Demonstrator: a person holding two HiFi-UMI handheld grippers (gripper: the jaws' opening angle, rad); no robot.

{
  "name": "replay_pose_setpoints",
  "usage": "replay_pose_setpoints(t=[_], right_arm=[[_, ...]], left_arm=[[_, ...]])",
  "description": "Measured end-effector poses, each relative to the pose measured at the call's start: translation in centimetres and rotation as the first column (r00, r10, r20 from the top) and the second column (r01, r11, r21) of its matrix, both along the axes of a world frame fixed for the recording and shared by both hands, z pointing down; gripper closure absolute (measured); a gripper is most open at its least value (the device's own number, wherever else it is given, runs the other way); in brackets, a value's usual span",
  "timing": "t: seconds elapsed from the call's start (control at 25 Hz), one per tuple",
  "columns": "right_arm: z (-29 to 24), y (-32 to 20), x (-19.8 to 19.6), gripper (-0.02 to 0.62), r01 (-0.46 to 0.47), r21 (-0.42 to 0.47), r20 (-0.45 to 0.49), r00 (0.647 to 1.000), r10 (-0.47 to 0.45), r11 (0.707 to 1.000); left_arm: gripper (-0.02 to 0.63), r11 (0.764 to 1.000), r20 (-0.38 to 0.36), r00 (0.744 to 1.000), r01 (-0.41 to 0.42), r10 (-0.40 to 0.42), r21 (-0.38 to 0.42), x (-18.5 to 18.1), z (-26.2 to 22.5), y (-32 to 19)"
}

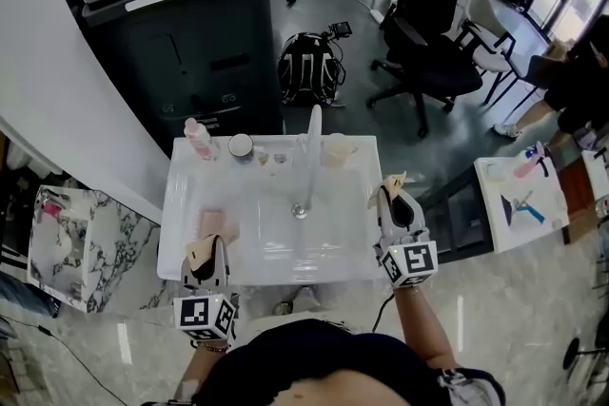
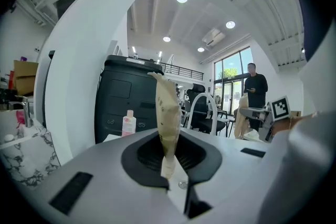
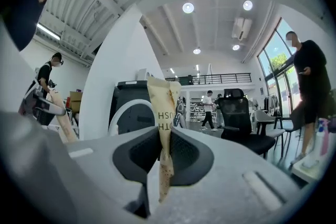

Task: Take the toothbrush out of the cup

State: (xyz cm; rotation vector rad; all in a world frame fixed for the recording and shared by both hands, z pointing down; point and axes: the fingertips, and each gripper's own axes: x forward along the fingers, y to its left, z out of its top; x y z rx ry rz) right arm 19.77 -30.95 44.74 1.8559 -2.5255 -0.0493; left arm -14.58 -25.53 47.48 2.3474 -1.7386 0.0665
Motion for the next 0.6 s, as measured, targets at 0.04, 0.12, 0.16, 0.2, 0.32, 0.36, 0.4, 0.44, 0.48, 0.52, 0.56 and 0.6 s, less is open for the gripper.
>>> replay_pose_setpoints(t=[0.04,0.12,0.16,0.2,0.32,0.36,0.4,0.44,0.48,0.52,0.56,0.6], right_arm=[[0.8,0.5,-0.1,0.560,-0.006,-0.016,0.005,1.000,0.006,1.000],[2.0,1.5,-0.3,0.560,-0.019,-0.046,0.035,0.999,0.021,0.999],[2.5,1.9,-0.4,0.560,-0.025,-0.055,0.044,0.999,0.028,0.998],[2.8,2.3,-0.5,0.560,-0.030,-0.060,0.049,0.998,0.033,0.998],[3.3,3.0,-0.9,0.560,-0.041,-0.072,0.066,0.997,0.046,0.997],[3.4,3.2,-1.1,0.560,-0.043,-0.077,0.067,0.997,0.048,0.996],[3.5,3.4,-1.3,0.560,-0.043,-0.081,0.065,0.997,0.048,0.996],[3.6,3.5,-1.5,0.560,-0.042,-0.084,0.058,0.997,0.047,0.996],[3.7,3.7,-1.7,0.560,-0.040,-0.084,0.049,0.998,0.044,0.996],[3.7,3.7,-1.8,0.560,-0.038,-0.082,0.039,0.998,0.042,0.996],[3.6,3.8,-1.8,0.560,-0.037,-0.079,0.033,0.999,0.040,0.996],[3.5,3.8,-1.8,0.560,-0.037,-0.075,0.032,0.999,0.040,0.996]], left_arm=[[0.578,1.000,0.000,1.000,-0.002,0.002,0.000,0.0,0.0,-0.1],[0.578,1.000,-0.001,1.000,-0.005,0.005,0.000,-0.1,-0.2,-0.1],[0.578,1.000,-0.003,1.000,-0.007,0.007,-0.001,0.0,-0.3,-0.1],[0.578,1.000,-0.003,1.000,-0.010,0.010,-0.004,0.0,-0.3,-0.1],[0.578,1.000,-0.002,1.000,-0.021,0.021,-0.022,0.2,-0.1,-0.4],[0.578,0.999,-0.001,1.000,-0.023,0.023,-0.024,0.3,-0.1,-0.6],[0.578,0.999,-0.001,1.000,-0.024,0.024,-0.024,0.3,-0.2,-0.7],[0.578,0.999,-0.003,1.000,-0.023,0.023,-0.025,0.3,-0.3,-0.7],[0.578,0.999,-0.006,1.000,-0.023,0.023,-0.025,0.3,-0.3,-0.7],[0.578,0.999,-0.007,1.000,-0.023,0.023,-0.024,0.4,-0.4,-0.7],[0.578,0.999,-0.006,1.000,-0.024,0.024,-0.023,0.5,-0.5,-0.7],[0.578,0.999,-0.003,1.000,-0.027,0.027,-0.022,0.5,-0.5,-0.6]])
